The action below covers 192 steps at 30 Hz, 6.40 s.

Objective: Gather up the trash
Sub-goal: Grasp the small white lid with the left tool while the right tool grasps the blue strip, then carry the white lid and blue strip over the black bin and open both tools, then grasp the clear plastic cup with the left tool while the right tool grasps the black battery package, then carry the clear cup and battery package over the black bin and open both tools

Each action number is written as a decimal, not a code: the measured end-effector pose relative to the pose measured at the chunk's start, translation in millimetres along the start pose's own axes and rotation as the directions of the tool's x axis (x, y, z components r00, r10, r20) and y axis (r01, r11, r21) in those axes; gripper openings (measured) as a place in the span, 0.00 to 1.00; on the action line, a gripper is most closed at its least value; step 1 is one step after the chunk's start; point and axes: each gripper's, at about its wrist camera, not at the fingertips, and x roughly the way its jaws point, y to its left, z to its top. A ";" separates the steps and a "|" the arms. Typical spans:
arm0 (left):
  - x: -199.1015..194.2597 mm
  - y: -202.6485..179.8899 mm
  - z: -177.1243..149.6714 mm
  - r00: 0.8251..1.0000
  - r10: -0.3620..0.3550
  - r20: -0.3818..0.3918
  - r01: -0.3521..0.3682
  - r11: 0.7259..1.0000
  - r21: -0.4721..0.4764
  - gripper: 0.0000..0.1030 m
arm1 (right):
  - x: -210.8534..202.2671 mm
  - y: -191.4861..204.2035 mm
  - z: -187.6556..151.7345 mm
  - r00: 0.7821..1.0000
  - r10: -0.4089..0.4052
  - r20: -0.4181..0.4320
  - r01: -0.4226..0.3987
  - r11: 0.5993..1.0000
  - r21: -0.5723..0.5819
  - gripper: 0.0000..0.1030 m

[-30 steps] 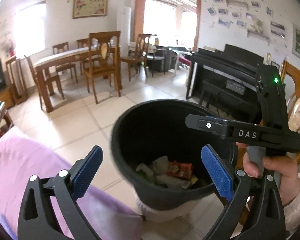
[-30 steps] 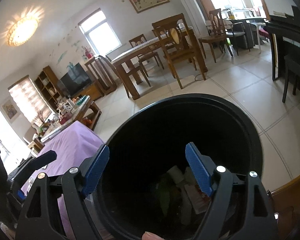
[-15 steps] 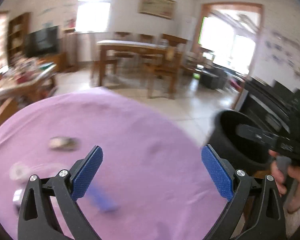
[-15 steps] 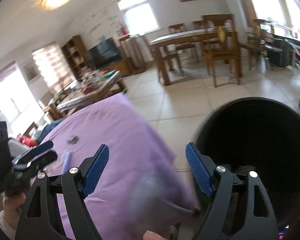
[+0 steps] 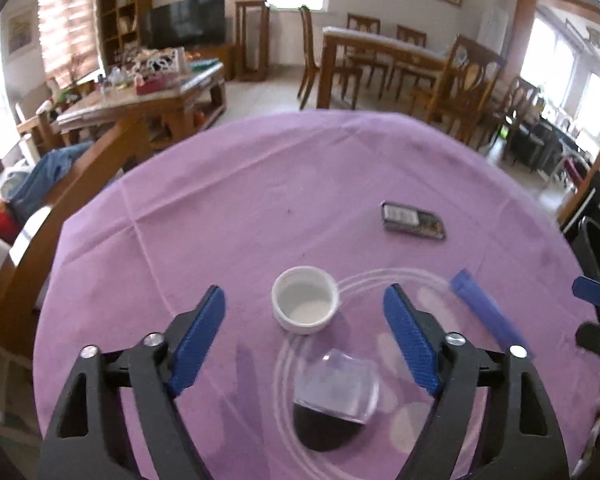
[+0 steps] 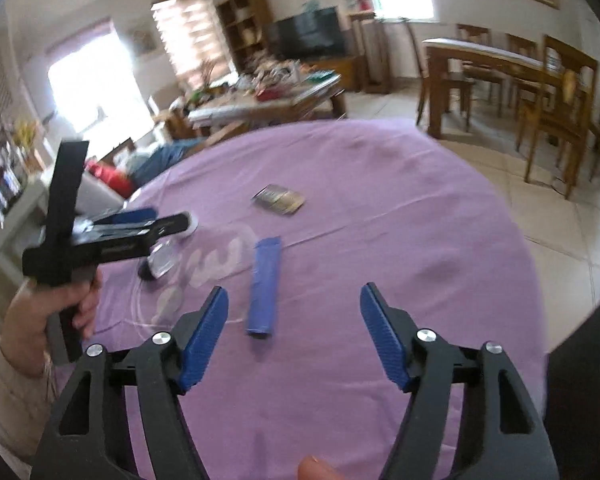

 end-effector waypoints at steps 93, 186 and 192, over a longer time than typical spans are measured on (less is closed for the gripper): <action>-12.3 -457.9 -40.4 0.872 -0.488 0.037 0.399 0.755 0.521 0.95 | -196.8 -262.4 -122.2 0.882 -0.345 0.321 0.119 0.822 0.557 0.75; -33.5 -280.5 -1.3 0.826 -0.557 0.088 0.507 0.801 0.318 0.39 | -128.2 -168.7 -14.9 0.944 -0.056 0.324 -0.057 0.942 0.330 0.32; -12.1 -374.7 -1.8 0.769 -0.639 0.011 0.590 0.716 0.374 0.39 | -165.5 -217.5 -50.0 0.914 -0.174 0.367 -0.002 0.902 0.433 0.32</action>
